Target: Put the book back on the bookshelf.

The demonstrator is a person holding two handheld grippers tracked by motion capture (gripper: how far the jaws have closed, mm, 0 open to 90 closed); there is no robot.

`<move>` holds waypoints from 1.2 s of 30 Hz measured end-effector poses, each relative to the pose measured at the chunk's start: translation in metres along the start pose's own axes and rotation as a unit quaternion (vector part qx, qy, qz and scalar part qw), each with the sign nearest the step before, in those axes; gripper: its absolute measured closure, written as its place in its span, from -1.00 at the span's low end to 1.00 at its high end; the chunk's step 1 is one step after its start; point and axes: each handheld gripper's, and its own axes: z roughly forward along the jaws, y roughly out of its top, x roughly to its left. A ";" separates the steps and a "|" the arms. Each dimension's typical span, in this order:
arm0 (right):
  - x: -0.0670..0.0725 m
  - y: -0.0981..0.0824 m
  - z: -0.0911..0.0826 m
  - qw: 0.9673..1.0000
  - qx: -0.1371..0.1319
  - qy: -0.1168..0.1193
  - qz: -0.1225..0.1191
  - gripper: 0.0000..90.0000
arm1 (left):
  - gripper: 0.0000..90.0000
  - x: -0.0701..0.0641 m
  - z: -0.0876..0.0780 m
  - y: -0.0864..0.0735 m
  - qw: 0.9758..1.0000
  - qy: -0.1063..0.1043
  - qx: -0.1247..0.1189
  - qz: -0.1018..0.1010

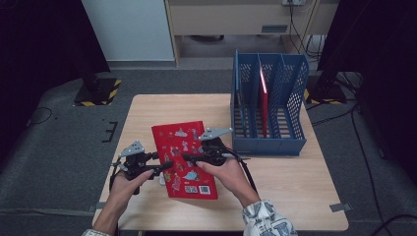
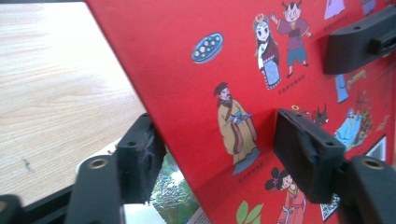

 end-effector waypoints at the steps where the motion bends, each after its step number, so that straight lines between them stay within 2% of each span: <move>1: -0.001 -0.001 0.000 1.000 0.000 -0.001 0.001 0.18 | -0.19 0.000 0.000 0.000 1.000 0.001 0.000 0.001; 7: -0.004 -0.002 -0.002 1.000 0.001 -0.001 0.007 0.16 | -0.15 -0.002 -0.001 0.002 1.000 0.005 0.001 0.004; 10: -0.005 -0.002 -0.003 1.000 -0.004 0.017 0.015 0.30 | -0.06 -0.001 -0.004 0.005 1.000 0.005 -0.012 -0.002; 15: -0.002 0.002 -0.004 1.000 -0.011 0.024 0.008 0.38 | 0.03 -0.003 -0.011 0.012 1.000 0.007 -0.028 -0.001; 18: 0.000 0.004 -0.005 1.000 -0.015 0.027 0.001 0.42 | 0.05 -0.005 -0.015 0.015 0.999 0.016 -0.027 0.007; 21: 0.003 0.007 -0.005 0.999 -0.022 0.038 -0.005 0.55 | 0.03 -0.005 -0.018 0.017 0.999 0.017 -0.029 0.003; 25: 0.005 0.011 -0.007 0.998 -0.032 0.046 -0.011 0.57 | 0.03 -0.009 -0.023 0.020 0.999 0.022 -0.029 0.009; 27: 0.006 0.012 -0.008 0.998 -0.036 0.053 -0.014 0.65 | 0.03 -0.010 -0.024 0.022 0.999 0.022 -0.030 0.011; 31: 0.007 0.014 -0.010 0.997 -0.046 0.060 -0.022 0.67 | 0.03 -0.011 -0.027 0.027 0.999 0.025 -0.033 0.017; 36: 0.002 0.015 -0.010 0.996 -0.062 0.058 -0.036 0.66 | 0.02 -0.009 -0.023 0.036 0.998 0.036 -0.029 0.033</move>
